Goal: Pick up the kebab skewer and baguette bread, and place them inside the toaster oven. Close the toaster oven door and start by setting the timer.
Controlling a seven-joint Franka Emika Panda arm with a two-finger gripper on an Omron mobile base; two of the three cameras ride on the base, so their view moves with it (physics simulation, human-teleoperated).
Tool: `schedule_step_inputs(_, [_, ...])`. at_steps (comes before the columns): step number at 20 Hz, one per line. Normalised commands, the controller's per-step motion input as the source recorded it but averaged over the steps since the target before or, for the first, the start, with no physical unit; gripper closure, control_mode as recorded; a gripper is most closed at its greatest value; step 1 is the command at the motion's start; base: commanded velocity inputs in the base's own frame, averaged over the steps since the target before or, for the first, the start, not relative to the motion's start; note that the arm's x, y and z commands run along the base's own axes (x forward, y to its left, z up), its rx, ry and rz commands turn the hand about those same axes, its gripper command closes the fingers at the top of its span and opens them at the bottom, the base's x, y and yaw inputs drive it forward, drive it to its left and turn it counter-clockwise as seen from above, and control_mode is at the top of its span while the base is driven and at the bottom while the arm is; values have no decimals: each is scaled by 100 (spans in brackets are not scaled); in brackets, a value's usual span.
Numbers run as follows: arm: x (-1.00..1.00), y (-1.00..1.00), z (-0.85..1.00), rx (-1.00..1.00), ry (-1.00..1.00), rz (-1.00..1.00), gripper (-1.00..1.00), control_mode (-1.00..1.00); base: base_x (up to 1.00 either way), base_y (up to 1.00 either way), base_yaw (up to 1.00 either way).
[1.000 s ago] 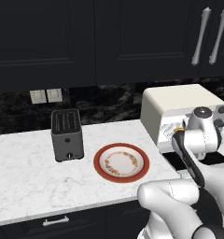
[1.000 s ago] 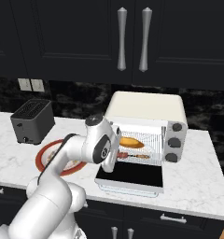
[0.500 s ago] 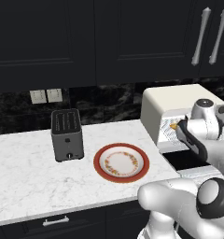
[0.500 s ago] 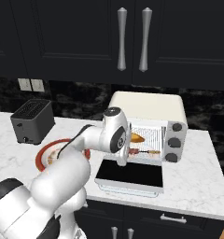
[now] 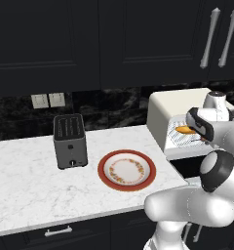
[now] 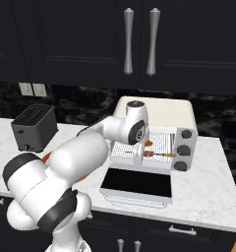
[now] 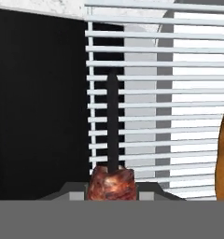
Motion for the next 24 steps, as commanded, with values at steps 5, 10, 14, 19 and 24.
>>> schedule_step_inputs(5, [-15, -2, 0, 0, -6, 0, 100, -100, 0, 0, 0])
schedule_step_inputs(10, [3, 0, 30, 0, 0, 0, 100, -100, 0, 0, 0])
schedule_step_inputs(14, [31, 0, 19, 0, 0, 0, 100, -100, 0, 0, 0])
schedule_step_inputs(19, [34, 0, 1, 0, 0, 0, 100, -100, 0, 0, 0])
schedule_step_inputs(24, [38, 0, 0, 0, 0, 0, 100, -100, 0, 0, 0])
